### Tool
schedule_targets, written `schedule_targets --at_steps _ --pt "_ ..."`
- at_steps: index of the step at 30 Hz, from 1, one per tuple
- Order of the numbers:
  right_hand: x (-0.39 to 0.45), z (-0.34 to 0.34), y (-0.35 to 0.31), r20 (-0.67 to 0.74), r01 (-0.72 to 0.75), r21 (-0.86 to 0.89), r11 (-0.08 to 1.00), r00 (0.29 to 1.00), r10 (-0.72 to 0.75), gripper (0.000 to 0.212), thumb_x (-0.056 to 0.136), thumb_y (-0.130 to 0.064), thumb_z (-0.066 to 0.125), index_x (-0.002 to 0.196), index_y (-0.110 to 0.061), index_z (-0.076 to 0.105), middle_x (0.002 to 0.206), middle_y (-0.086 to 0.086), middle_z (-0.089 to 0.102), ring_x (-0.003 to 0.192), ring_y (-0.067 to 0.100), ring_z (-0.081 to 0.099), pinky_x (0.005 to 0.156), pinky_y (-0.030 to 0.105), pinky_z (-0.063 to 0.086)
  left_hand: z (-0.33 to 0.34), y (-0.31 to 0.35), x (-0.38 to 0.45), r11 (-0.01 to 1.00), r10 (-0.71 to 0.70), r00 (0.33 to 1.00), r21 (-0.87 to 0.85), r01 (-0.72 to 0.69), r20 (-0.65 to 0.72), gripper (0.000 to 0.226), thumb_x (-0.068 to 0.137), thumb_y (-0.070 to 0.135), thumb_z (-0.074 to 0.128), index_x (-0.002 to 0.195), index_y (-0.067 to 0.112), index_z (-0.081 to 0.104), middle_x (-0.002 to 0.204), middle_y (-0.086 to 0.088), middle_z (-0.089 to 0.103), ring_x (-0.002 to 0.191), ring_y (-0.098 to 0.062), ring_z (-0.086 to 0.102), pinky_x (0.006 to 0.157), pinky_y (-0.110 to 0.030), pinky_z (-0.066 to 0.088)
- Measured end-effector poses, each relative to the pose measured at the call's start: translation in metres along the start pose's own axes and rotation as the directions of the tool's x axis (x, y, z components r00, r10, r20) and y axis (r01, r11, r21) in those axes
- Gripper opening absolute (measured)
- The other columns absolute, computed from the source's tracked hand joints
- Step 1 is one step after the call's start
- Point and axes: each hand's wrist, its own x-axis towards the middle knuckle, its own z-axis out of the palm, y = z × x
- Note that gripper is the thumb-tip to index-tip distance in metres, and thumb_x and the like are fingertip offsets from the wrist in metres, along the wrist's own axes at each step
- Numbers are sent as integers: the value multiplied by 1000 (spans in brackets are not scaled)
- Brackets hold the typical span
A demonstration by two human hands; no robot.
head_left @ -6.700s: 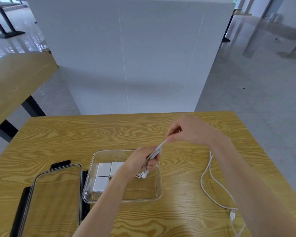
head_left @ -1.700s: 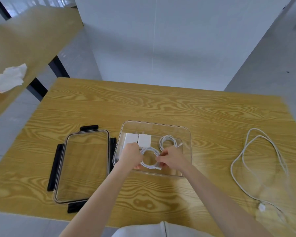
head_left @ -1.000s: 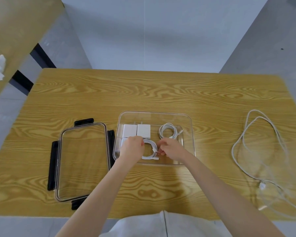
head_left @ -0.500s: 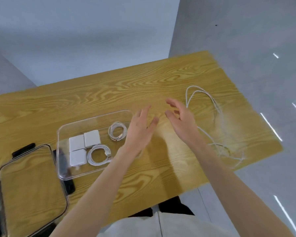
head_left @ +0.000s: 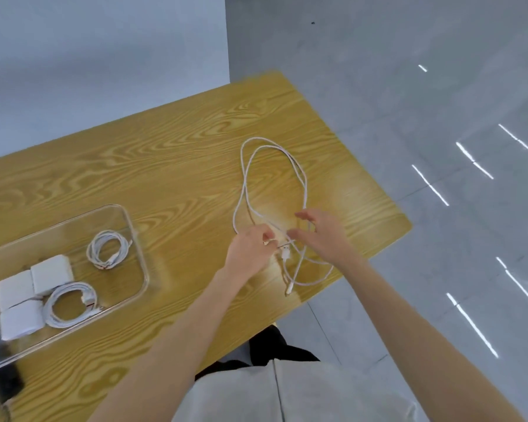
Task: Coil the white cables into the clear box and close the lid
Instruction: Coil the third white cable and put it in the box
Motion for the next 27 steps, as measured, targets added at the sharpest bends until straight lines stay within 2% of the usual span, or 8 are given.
schedule_targets --at_steps 3,6,14,17,20,22,24,27 --pt "6 7 11 88 -13 -111 994 996 23 67 71 -41 74 129 -17 50 133 4 49 124 24 42 101 40 39 14 4 3 998 -64 993 12 63 98 21 83 22 58 97 11 68 103 -6 68 94 -24 63 84 -37 52" --pt "10 14 21 149 13 -195 981 989 17 58 73 -31 74 124 -15 53 128 6 49 120 26 44 98 40 41 27 6 3 996 -84 984 22 81 159 24 83 18 58 101 7 68 105 -11 67 95 -26 63 81 -33 51" --pt "18 24 34 123 95 -270 958 990 -63 32 81 -5 61 112 -12 62 116 7 54 110 26 47 83 29 40 48 4 5 989 -136 990 62 134 27 25 73 -1 66 97 2 57 93 -12 59 78 -21 54 65 -26 43" --pt "20 22 31 70 59 -150 987 996 -49 34 79 9 55 105 -10 66 108 6 58 102 23 55 79 25 43 45 2 6 990 -140 990 -12 140 11 24 75 -5 58 98 1 56 83 -8 57 71 -19 52 56 -23 40" --pt "22 13 18 5 -61 156 986 998 61 34 79 13 50 90 -11 70 91 4 64 86 20 61 79 33 54 29 2 7 984 -155 988 -95 153 -16 21 76 -3 55 95 7 57 65 1 49 56 -12 44 48 -19 34" --pt "25 8 7 -11 -90 331 939 995 99 33 75 14 53 81 -14 70 78 2 65 77 20 63 76 35 57 17 1 7 979 -166 984 -127 157 -67 21 78 -1 53 95 11 58 73 -2 56 63 -17 51 57 -26 41" --pt "29 5 -8 -36 -68 400 914 995 89 31 72 13 57 79 -15 70 69 -4 64 68 12 61 70 22 52 1 -1 6 966 -199 970 -196 169 -143 19 83 2 51 94 14 60 86 -2 62 72 -22 60 67 -33 49" --pt "30 7 -38 -52 -25 501 865 997 58 27 72 12 61 82 -11 69 67 -5 63 65 5 58 64 9 46 -28 -6 -1 926 -239 937 -351 140 -257 20 87 1 49 89 16 62 93 -1 61 54 -5 64 63 -27 52"
